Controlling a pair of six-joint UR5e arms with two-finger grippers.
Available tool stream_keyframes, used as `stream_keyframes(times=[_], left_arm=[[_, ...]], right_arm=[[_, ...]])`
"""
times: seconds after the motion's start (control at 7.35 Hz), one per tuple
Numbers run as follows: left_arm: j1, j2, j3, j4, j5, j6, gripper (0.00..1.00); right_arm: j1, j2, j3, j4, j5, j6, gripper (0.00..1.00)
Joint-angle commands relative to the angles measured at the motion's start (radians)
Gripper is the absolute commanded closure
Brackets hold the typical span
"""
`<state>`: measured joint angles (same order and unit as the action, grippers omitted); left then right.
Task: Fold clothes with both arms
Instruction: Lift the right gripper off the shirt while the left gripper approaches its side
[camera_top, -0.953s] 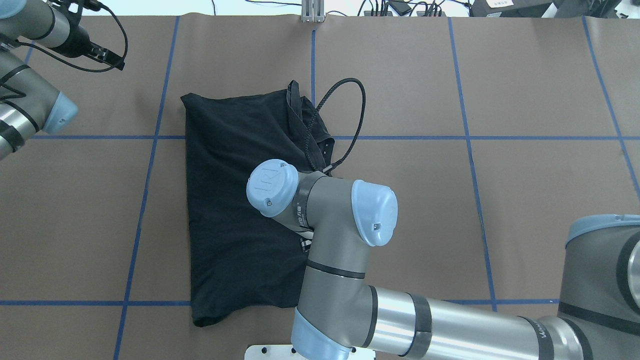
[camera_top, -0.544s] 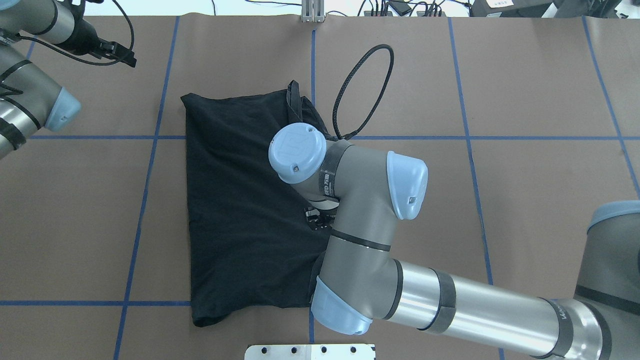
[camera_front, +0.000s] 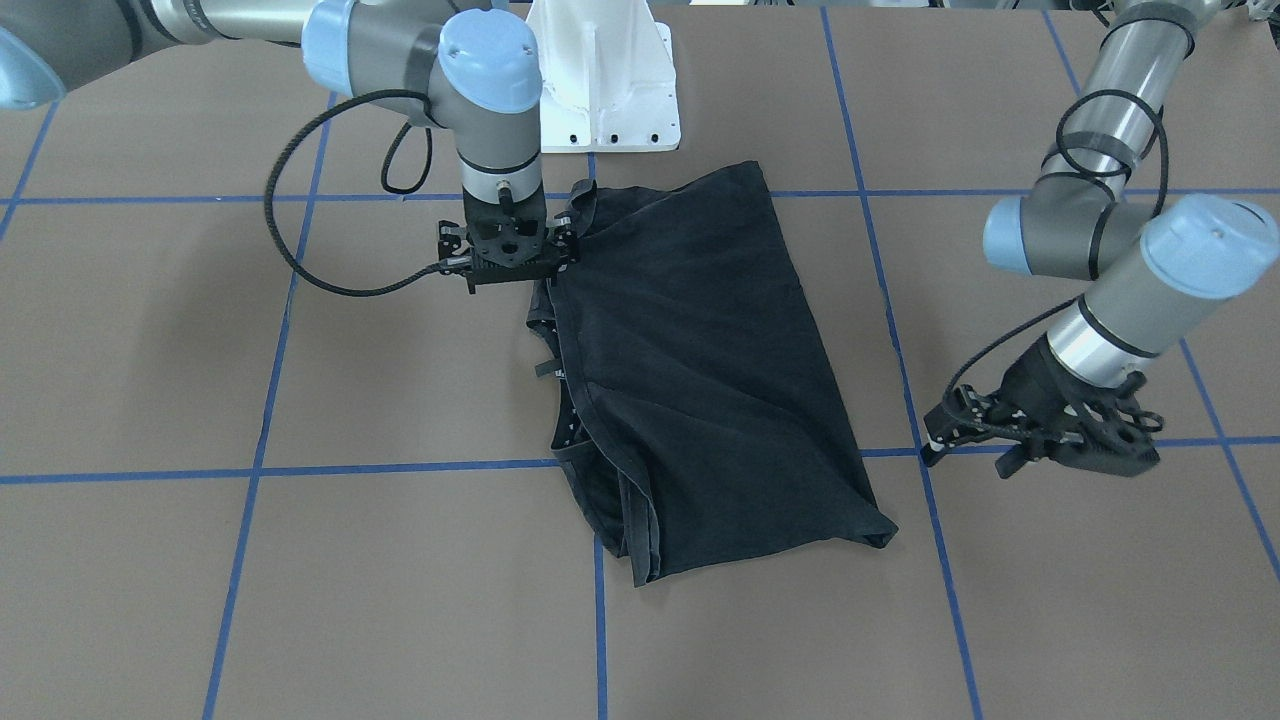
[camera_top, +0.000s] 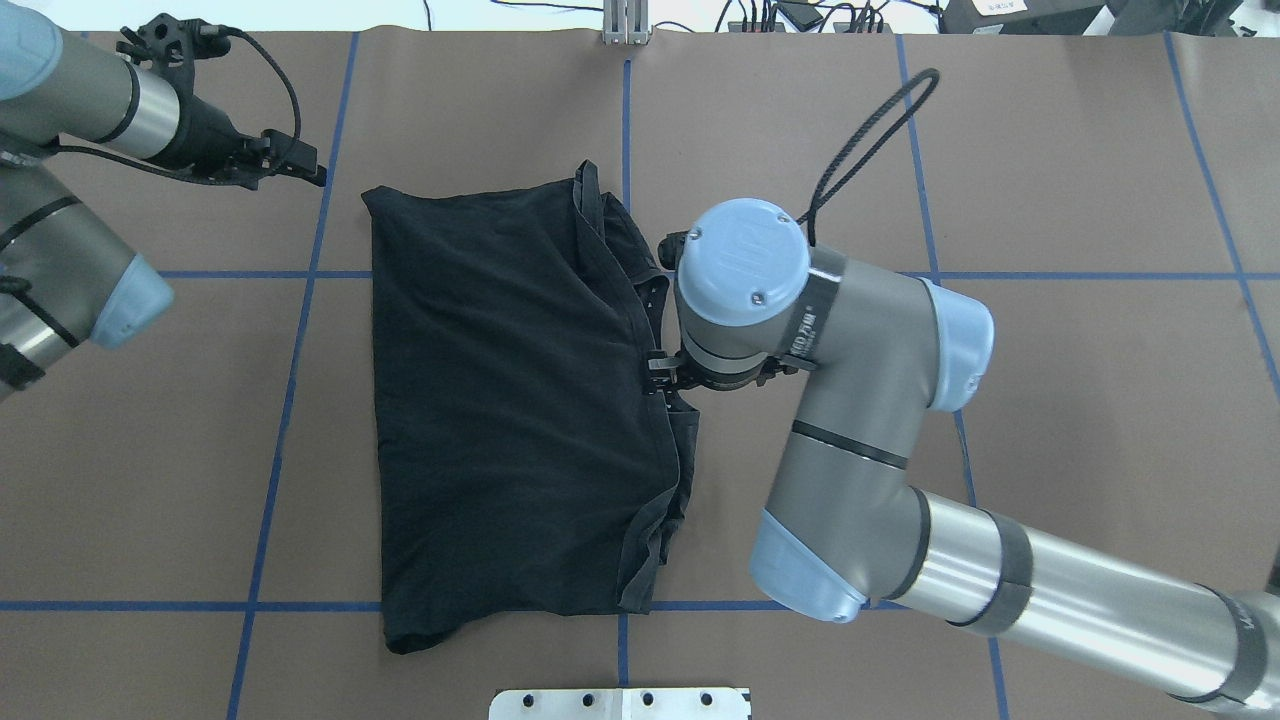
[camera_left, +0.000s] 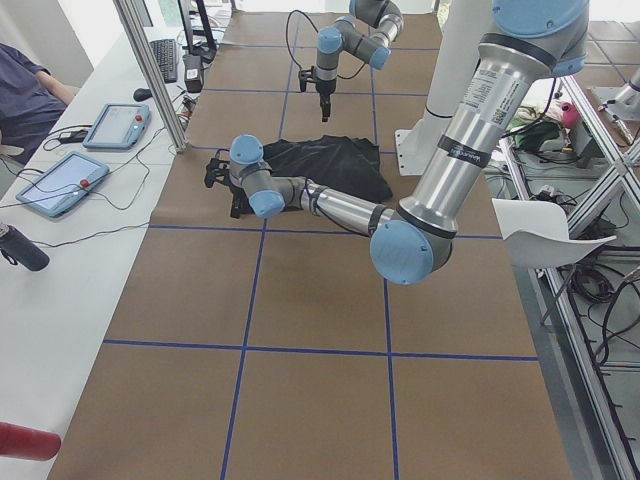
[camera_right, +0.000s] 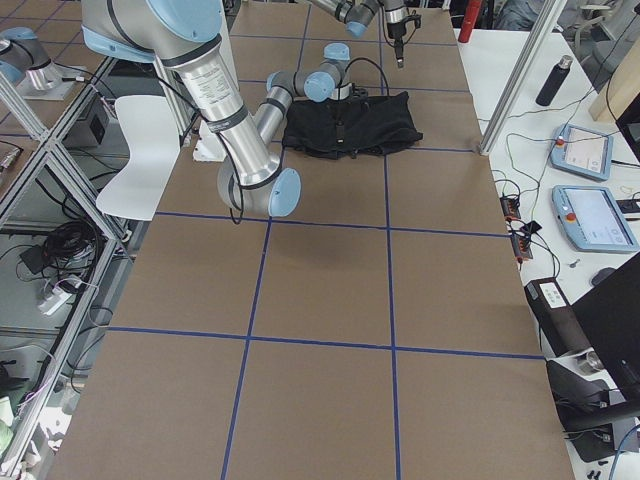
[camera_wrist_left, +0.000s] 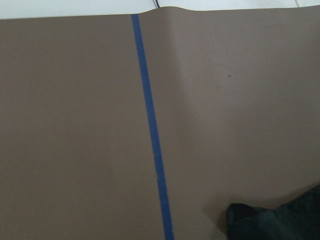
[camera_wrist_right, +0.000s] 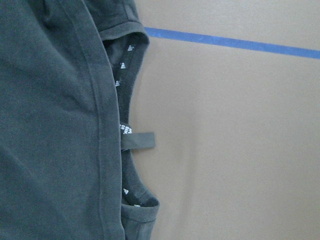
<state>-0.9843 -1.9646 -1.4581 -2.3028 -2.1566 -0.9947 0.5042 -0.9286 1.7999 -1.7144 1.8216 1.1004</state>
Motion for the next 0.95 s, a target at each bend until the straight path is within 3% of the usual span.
stream_keyframes(times=[0.0,0.14,0.41,0.54,0.82], left_arm=[[0.112,0.166,-0.271,0.0,0.032,-0.193,0.0],[0.171,0.231,-0.368,0.0,0.064,-0.282,0.0],[0.324,0.326,-0.519,-0.003,0.195,-0.481,0.0],[0.422,0.349,-0.562,-0.003,0.286,-0.584,0.0],[0.638,0.392,-0.599,-0.006,0.488,-0.759,0.0]], right_arm=[[0.001,-0.212,0.145,0.231,-0.001,0.167,0.01],[-0.003,-0.263,0.16,0.321,-0.008,0.277,0.01],[-0.056,-0.269,0.174,0.349,-0.091,0.464,0.01],[-0.085,-0.268,0.182,0.349,-0.138,0.484,0.01],[-0.091,-0.268,0.202,0.349,-0.14,0.483,0.0]])
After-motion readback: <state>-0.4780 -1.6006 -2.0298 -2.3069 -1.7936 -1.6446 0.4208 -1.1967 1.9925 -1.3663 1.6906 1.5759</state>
